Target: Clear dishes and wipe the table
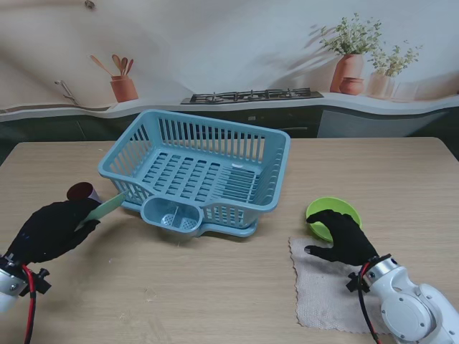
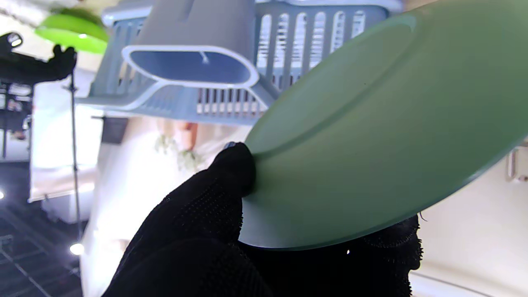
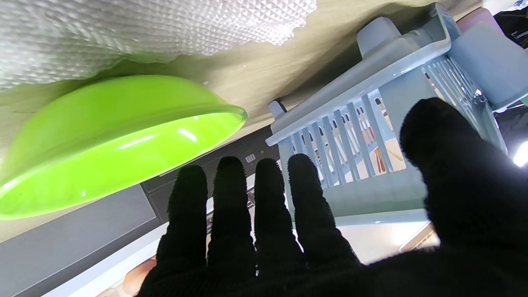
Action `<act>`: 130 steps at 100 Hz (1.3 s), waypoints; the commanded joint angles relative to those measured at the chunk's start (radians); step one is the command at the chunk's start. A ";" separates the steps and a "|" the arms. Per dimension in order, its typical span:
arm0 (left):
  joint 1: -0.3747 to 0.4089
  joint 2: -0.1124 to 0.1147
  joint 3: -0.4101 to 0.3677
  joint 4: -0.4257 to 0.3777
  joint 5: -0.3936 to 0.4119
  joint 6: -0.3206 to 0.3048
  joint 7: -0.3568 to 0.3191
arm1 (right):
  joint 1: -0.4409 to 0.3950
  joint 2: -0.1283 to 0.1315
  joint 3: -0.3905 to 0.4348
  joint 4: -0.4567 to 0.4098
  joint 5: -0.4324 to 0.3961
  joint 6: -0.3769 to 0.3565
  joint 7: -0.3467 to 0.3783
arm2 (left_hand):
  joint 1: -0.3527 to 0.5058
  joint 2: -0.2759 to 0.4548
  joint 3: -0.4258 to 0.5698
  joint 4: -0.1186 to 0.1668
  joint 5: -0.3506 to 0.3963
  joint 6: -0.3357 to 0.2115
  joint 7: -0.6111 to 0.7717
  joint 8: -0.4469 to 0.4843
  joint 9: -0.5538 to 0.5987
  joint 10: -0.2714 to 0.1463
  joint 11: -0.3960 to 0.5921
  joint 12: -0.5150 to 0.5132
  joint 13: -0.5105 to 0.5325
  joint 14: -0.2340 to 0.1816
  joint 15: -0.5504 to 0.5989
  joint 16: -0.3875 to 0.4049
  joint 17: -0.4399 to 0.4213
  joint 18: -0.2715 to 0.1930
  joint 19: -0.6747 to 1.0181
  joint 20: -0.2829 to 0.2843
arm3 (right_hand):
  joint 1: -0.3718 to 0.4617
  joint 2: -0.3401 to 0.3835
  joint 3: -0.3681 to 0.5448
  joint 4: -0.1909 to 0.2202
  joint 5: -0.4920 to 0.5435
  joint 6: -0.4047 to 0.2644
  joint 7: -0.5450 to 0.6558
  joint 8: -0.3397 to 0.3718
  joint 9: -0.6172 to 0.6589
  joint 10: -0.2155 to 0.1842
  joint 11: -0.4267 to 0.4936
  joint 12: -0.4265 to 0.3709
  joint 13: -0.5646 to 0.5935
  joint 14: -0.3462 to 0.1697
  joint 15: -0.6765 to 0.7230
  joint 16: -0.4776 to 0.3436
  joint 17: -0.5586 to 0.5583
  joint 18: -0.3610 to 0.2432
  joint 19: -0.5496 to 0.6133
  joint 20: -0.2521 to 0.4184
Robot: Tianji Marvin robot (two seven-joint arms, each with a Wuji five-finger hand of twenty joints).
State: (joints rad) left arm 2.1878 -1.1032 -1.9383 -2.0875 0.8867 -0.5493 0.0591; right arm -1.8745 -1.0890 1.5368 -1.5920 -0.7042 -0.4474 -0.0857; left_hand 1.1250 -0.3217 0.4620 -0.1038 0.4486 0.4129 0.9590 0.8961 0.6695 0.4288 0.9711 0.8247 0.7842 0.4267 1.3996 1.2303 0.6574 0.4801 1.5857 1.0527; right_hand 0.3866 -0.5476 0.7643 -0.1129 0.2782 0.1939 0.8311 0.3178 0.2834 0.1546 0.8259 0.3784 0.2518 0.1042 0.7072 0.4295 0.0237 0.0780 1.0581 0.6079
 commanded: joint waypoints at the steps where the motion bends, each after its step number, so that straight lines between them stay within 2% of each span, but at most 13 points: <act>1: 0.011 -0.006 0.011 -0.038 -0.006 0.010 -0.012 | -0.004 -0.003 0.000 -0.007 -0.001 -0.002 0.008 | 0.157 0.051 0.129 0.093 0.009 -0.159 0.162 0.047 0.007 0.047 0.020 0.019 0.028 0.004 0.052 0.011 0.076 -0.024 0.148 -0.018 | -0.036 0.005 0.021 0.026 0.004 -0.006 0.000 -0.003 0.002 -0.005 -0.003 0.005 -0.007 -0.014 0.005 0.001 -0.006 -0.017 0.004 0.004; 13: 0.030 -0.004 0.019 -0.077 -0.009 0.031 -0.040 | -0.003 -0.004 0.002 -0.007 0.000 -0.004 0.003 | 0.155 0.047 0.132 0.094 0.012 -0.160 0.161 0.045 0.010 0.047 0.021 0.017 0.033 0.001 0.055 0.009 0.084 -0.025 0.153 -0.023 | -0.035 0.004 0.022 0.026 0.004 -0.007 0.000 -0.002 0.002 -0.005 -0.003 0.005 -0.007 -0.014 0.004 0.001 -0.007 -0.018 0.004 0.003; 28: 0.060 0.003 -0.001 -0.134 -0.022 0.043 -0.117 | -0.004 -0.005 0.004 -0.007 0.002 -0.006 0.000 | 0.153 0.047 0.135 0.096 0.012 -0.160 0.162 0.044 0.010 0.047 0.020 0.014 0.030 0.001 0.055 0.006 0.081 -0.025 0.153 -0.028 | -0.036 0.005 0.022 0.026 0.004 -0.008 0.000 -0.002 0.002 -0.005 -0.003 0.005 -0.007 -0.014 0.004 0.001 -0.007 -0.018 0.004 0.004; 65: 0.066 0.012 -0.056 -0.202 -0.074 -0.004 -0.198 | -0.004 -0.005 0.005 -0.007 0.003 -0.008 -0.001 | 0.147 0.046 0.142 0.097 0.018 -0.160 0.157 0.039 0.012 0.045 0.021 0.009 0.029 0.001 0.052 0.000 0.076 -0.025 0.153 -0.035 | -0.036 0.005 0.024 0.026 0.004 -0.007 0.000 -0.002 0.002 -0.005 -0.004 0.005 -0.007 -0.015 0.003 0.000 -0.007 -0.020 0.003 0.004; 88: -0.008 0.033 -0.056 -0.198 -0.155 -0.019 -0.295 | -0.001 -0.005 0.007 -0.006 -0.002 -0.011 -0.004 | 0.144 0.044 0.144 0.098 0.022 -0.164 0.154 0.042 0.014 0.042 0.023 0.006 0.031 -0.001 0.051 -0.005 0.078 -0.020 0.151 -0.039 | -0.037 0.005 0.024 0.025 0.004 -0.007 -0.001 -0.002 0.002 -0.005 -0.004 0.005 -0.007 -0.015 0.003 0.000 -0.006 -0.019 0.002 0.004; 103: -0.078 0.052 -0.034 -0.181 -0.214 -0.001 -0.366 | 0.002 -0.005 0.010 -0.010 -0.002 -0.013 -0.005 | 0.144 0.046 0.144 0.097 0.020 -0.165 0.152 0.047 0.013 0.042 0.023 0.006 0.028 -0.004 0.051 -0.007 0.073 -0.023 0.149 -0.040 | -0.036 0.005 0.025 0.025 0.004 -0.008 -0.001 -0.002 0.002 -0.004 -0.006 0.004 -0.007 -0.015 0.003 0.000 -0.005 -0.019 0.002 0.004; 130: -0.211 0.075 0.015 -0.124 -0.281 0.047 -0.448 | 0.019 -0.004 0.018 -0.010 -0.010 -0.025 -0.002 | 0.152 0.048 0.133 0.093 0.017 -0.164 0.151 0.049 0.007 0.042 0.019 0.008 0.018 -0.013 0.041 -0.015 0.056 -0.031 0.134 -0.046 | -0.033 0.003 0.028 0.025 0.004 -0.007 -0.004 -0.003 0.001 -0.004 -0.011 0.002 -0.011 -0.014 -0.005 -0.003 -0.009 -0.022 -0.002 0.002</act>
State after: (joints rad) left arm 2.0006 -1.0370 -1.9287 -2.2210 0.6095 -0.5105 -0.3774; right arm -1.8630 -1.0931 1.5501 -1.5937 -0.7062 -0.4622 -0.0992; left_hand 1.1247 -0.3257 0.4618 -0.1038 0.4495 0.4134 0.9675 0.8965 0.6705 0.4294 0.9712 0.8247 0.7963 0.4177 1.4029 1.2267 0.6746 0.4799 1.5898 1.0306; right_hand 0.3866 -0.5476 0.7646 -0.1129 0.2782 0.1935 0.8303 0.3178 0.2835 0.1546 0.8258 0.3785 0.2518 0.1042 0.7072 0.4295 0.0237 0.0780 1.0581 0.6079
